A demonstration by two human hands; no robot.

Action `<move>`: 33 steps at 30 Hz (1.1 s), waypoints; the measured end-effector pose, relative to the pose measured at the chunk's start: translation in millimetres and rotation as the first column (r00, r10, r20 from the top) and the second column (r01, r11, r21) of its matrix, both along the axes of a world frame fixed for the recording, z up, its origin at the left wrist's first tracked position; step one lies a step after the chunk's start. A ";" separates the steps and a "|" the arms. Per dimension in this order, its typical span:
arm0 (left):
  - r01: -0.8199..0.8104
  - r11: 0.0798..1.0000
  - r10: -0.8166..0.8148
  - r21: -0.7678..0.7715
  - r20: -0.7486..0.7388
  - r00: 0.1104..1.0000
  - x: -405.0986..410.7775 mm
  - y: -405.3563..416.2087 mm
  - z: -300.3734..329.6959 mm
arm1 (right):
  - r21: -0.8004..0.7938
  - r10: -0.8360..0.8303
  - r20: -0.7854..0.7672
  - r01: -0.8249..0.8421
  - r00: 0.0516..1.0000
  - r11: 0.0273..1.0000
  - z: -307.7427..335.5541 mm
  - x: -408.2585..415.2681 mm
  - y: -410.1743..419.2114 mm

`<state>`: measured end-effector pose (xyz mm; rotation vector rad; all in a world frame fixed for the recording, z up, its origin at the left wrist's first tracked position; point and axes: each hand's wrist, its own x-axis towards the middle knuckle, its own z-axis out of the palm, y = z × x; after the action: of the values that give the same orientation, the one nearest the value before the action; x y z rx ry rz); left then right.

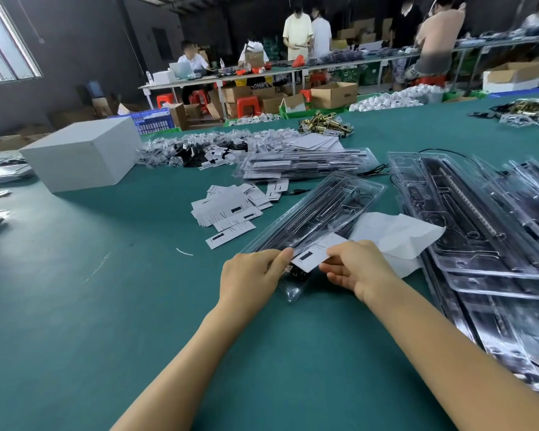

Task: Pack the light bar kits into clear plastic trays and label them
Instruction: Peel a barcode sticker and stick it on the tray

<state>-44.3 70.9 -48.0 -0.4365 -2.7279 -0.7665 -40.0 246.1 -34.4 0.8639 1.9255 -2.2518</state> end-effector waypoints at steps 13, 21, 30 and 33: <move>0.022 1.000 -0.022 0.015 0.004 1.000 3.6 0.5 1.3 | 0.384 0.037 -0.139 0.020 0.990 0.923 -14.4 -1.7 -14.9; 0.015 0.999 -0.014 0.052 -0.016 1.000 7.2 -0.1 -4.8 | 0.554 -0.025 -0.219 0.146 0.975 0.820 -24.7 -3.0 -21.5; 0.018 1.000 -0.018 0.009 -0.080 0.997 13.2 -0.7 -7.3 | 0.452 -0.074 -0.235 0.176 0.969 0.874 -27.4 -7.2 -13.1; 0.070 0.992 -0.083 -0.104 -0.125 0.989 15.2 -0.6 -8.6 | 0.384 -0.071 -0.180 0.136 0.981 0.913 -23.8 -8.0 -7.9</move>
<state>-29.1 70.3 -56.6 -0.5944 -2.6489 -0.6007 -48.1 238.2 -58.1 0.8584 2.5256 -2.0750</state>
